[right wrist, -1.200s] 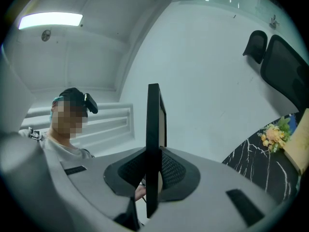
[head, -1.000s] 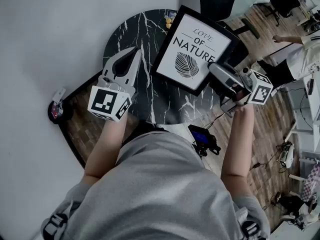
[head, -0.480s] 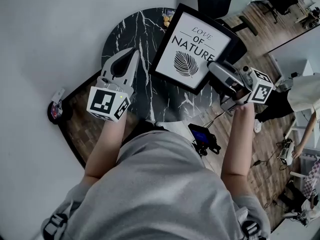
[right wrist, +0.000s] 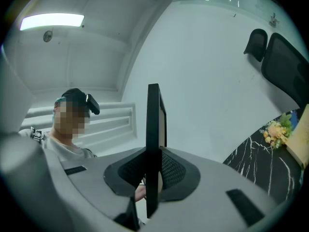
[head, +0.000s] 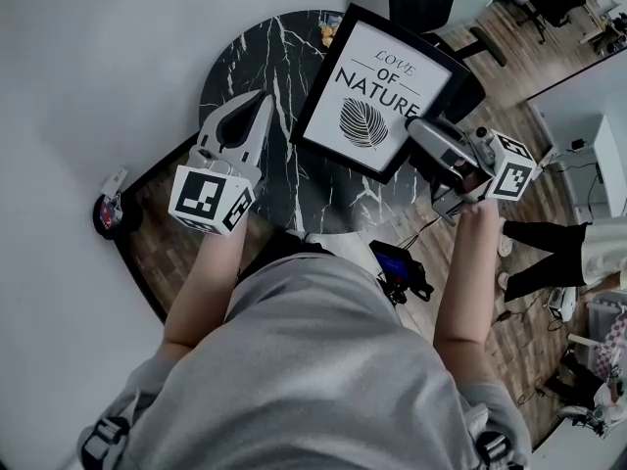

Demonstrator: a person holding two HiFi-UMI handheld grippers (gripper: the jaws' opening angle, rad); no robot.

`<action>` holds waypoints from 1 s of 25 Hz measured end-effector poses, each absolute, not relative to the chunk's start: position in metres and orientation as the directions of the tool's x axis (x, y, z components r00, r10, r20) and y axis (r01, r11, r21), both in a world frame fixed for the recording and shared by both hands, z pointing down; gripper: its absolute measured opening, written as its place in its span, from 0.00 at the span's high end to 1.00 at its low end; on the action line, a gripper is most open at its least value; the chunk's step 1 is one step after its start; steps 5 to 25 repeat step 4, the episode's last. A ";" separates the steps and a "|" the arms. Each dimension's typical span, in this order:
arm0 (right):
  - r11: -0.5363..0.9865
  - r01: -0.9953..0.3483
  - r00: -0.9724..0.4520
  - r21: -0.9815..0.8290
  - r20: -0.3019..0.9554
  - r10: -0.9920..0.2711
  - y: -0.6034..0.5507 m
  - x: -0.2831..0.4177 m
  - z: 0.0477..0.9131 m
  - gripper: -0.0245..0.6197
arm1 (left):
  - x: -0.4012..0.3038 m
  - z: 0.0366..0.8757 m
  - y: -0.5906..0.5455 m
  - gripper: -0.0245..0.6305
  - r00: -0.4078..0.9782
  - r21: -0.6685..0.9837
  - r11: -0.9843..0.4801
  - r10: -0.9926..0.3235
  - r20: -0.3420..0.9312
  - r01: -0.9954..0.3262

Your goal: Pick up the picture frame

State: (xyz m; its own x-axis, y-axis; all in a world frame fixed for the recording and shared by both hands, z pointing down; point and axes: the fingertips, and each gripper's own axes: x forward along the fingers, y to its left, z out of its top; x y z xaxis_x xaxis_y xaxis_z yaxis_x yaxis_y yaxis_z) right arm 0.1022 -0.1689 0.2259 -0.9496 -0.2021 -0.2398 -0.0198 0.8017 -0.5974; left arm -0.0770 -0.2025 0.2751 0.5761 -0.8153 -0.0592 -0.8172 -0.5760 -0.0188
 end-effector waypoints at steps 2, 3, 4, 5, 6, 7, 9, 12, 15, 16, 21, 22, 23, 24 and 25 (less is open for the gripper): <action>0.802 -0.019 -0.950 -0.596 -0.239 -0.201 -0.169 0.103 0.226 0.85 | -0.075 0.275 -0.203 0.95 0.579 -0.021 -0.579 -0.813 -0.058 -0.815; 0.803 -0.019 -0.950 -0.596 -0.239 -0.200 -0.170 0.103 0.226 0.85 | -0.075 0.275 -0.204 0.95 0.580 -0.021 -0.580 -0.813 -0.057 -0.815; 0.803 -0.019 -0.950 -0.596 -0.239 -0.200 -0.170 0.103 0.226 0.85 | -0.074 0.275 -0.204 0.95 0.581 -0.021 -0.581 -0.812 -0.056 -0.814; 0.803 -0.019 -0.950 -0.596 -0.239 -0.200 -0.170 0.103 0.226 0.85 | -0.074 0.275 -0.204 0.95 0.581 -0.021 -0.581 -0.812 -0.056 -0.814; 0.803 -0.019 -0.950 -0.596 -0.239 -0.200 -0.170 0.103 0.226 0.85 | -0.074 0.275 -0.204 0.95 0.581 -0.021 -0.581 -0.812 -0.056 -0.814; 0.803 -0.019 -0.950 -0.596 -0.239 -0.200 -0.170 0.103 0.226 0.85 | -0.074 0.275 -0.204 0.95 0.581 -0.021 -0.581 -0.812 -0.056 -0.814; 0.803 -0.019 -0.950 -0.596 -0.239 -0.200 -0.170 0.103 0.226 0.85 | -0.074 0.275 -0.204 0.95 0.581 -0.021 -0.581 -0.812 -0.056 -0.814; 0.803 -0.019 -0.950 -0.596 -0.239 -0.200 -0.170 0.103 0.226 0.85 | -0.074 0.275 -0.204 0.95 0.581 -0.021 -0.581 -0.812 -0.056 -0.814; 0.803 -0.019 -0.950 -0.596 -0.239 -0.200 -0.170 0.103 0.226 0.85 | -0.074 0.275 -0.204 0.95 0.581 -0.021 -0.581 -0.812 -0.056 -0.814; 0.803 -0.019 -0.950 -0.596 -0.239 -0.200 -0.170 0.103 0.226 0.85 | -0.074 0.275 -0.204 0.95 0.581 -0.021 -0.581 -0.812 -0.056 -0.814; 0.803 -0.019 -0.950 -0.596 -0.239 -0.200 -0.170 0.103 0.226 0.85 | -0.074 0.275 -0.204 0.95 0.581 -0.021 -0.581 -0.812 -0.056 -0.814; 0.803 -0.019 -0.950 -0.596 -0.239 -0.200 -0.170 0.103 0.226 0.85 | -0.074 0.275 -0.204 0.95 0.581 -0.021 -0.581 -0.812 -0.056 -0.814; 0.803 -0.019 -0.950 -0.596 -0.239 -0.200 -0.170 0.103 0.226 0.85 | -0.074 0.275 -0.204 0.95 0.581 -0.021 -0.581 -0.812 -0.056 -0.814; 0.803 -0.019 -0.950 -0.596 -0.239 -0.200 -0.170 0.103 0.226 0.85 | -0.074 0.275 -0.204 0.95 0.581 -0.021 -0.581 -0.812 -0.056 -0.814; 0.803 -0.019 -0.950 -0.596 -0.239 -0.200 -0.170 0.103 0.226 0.85 | -0.074 0.275 -0.204 0.95 0.581 -0.021 -0.581 -0.812 -0.056 -0.814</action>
